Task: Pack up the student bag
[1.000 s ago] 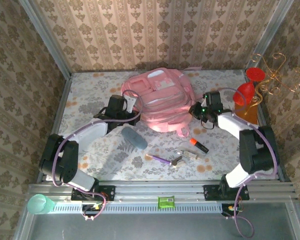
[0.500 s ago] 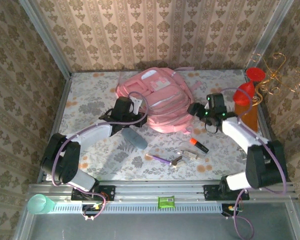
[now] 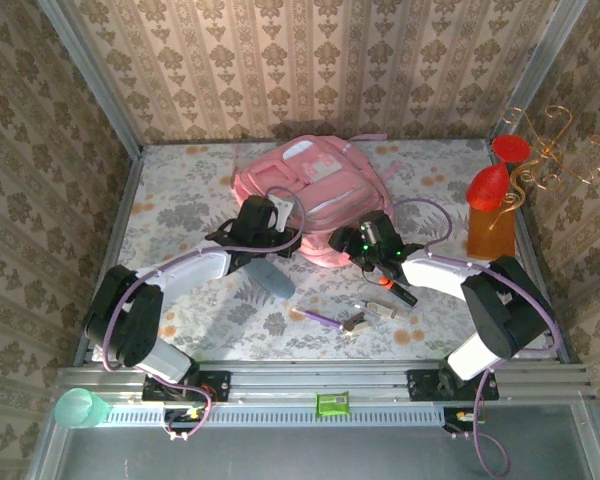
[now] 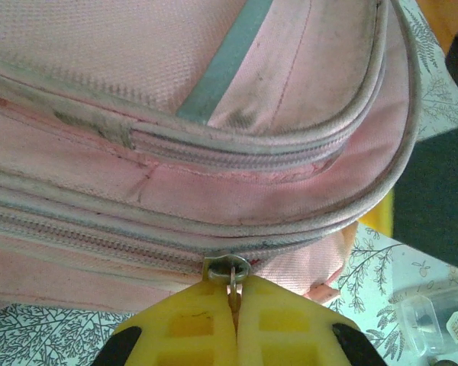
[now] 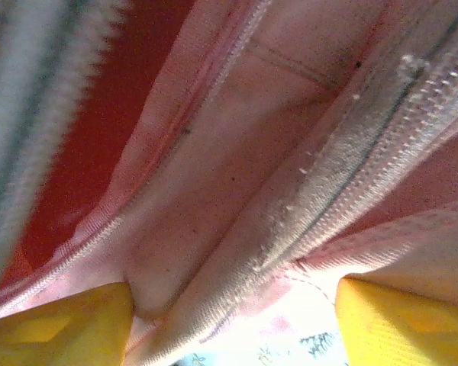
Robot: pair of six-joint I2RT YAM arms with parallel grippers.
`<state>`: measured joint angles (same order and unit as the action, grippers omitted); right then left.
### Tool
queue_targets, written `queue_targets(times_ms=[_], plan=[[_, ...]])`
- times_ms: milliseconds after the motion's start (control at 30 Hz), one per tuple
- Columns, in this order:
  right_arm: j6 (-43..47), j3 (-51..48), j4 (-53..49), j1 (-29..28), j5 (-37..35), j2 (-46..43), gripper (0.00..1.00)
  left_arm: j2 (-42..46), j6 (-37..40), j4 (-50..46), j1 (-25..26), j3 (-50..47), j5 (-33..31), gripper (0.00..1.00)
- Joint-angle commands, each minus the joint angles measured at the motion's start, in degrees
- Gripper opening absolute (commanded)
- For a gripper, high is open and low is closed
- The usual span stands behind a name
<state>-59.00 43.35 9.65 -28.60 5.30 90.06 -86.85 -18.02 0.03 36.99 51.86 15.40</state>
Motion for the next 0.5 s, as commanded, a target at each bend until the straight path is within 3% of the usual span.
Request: queue_targets(times_ms=[0,100,167,300,467], plan=[[-2.63,1.51,5.67,0.60,-6.54,2.08,0.47,0.01,0.28,1.08,1.40,1.93,1.95,0.00],[-2.16,-0.13,5.93,2.16,-9.33,1.66,0.15,0.74,1.17,0.42,1.38,1.58,1.44,0.00],[-1.57,-1.86,6.02,4.08,-10.08,0.40,0.00,1.39,2.84,-1.30,1.00,1.58,0.59,0.00],[0.07,-5.59,5.30,9.38,-9.57,-3.90,0.00,2.48,7.28,-5.66,-2.10,1.15,0.22,0.00],[1.66,-8.50,4.91,12.03,-9.39,-8.73,0.00,1.57,8.18,-6.55,-9.83,-0.14,1.17,0.00]])
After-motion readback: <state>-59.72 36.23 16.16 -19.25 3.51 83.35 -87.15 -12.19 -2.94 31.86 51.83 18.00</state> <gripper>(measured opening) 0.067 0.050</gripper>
